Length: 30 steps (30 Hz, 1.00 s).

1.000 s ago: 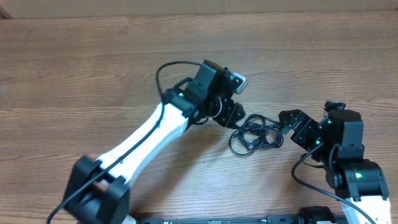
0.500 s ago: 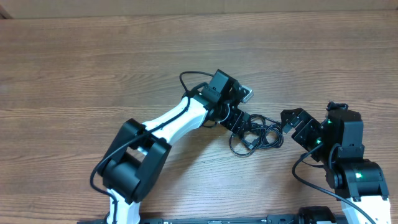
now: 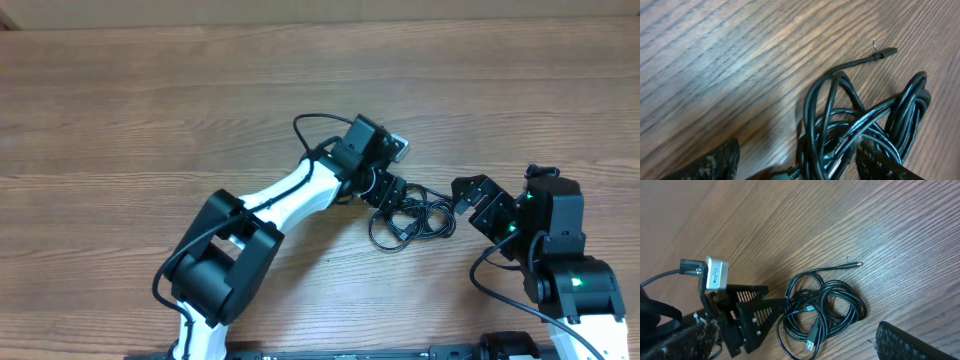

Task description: Untangle cables

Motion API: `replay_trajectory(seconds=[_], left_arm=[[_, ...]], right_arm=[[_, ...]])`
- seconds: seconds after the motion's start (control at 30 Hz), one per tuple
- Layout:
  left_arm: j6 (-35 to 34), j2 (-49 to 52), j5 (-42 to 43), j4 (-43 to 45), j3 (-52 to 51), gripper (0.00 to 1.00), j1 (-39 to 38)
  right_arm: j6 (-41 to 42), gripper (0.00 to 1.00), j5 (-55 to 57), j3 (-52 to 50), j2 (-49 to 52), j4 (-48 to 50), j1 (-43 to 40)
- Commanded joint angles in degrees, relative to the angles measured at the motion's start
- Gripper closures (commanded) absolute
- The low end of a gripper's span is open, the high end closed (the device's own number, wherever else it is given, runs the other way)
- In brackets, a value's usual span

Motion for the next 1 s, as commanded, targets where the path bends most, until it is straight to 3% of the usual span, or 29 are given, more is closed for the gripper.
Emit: replay_trajectory(seconds=[0.0,0.27,0.97], left_arm=[[-1.25,0.74,-5.88,0.2,1.05,0.27,-1.73],[-4.02,0.74,-13.51,0.22,1.05,0.35,-2.58],[-3.1,0.96,-14.99,1.29,1.05,0.36,-4.2]], right_arm=[[0.42,0.0,0.79,1.03,-0.11,0.02,-0.11],[0.44,0.0,0.72,1.03,-0.11,-0.2,-0.11],[0.44,0.0,0.33,1.03,-0.11,-0.17,-0.11]])
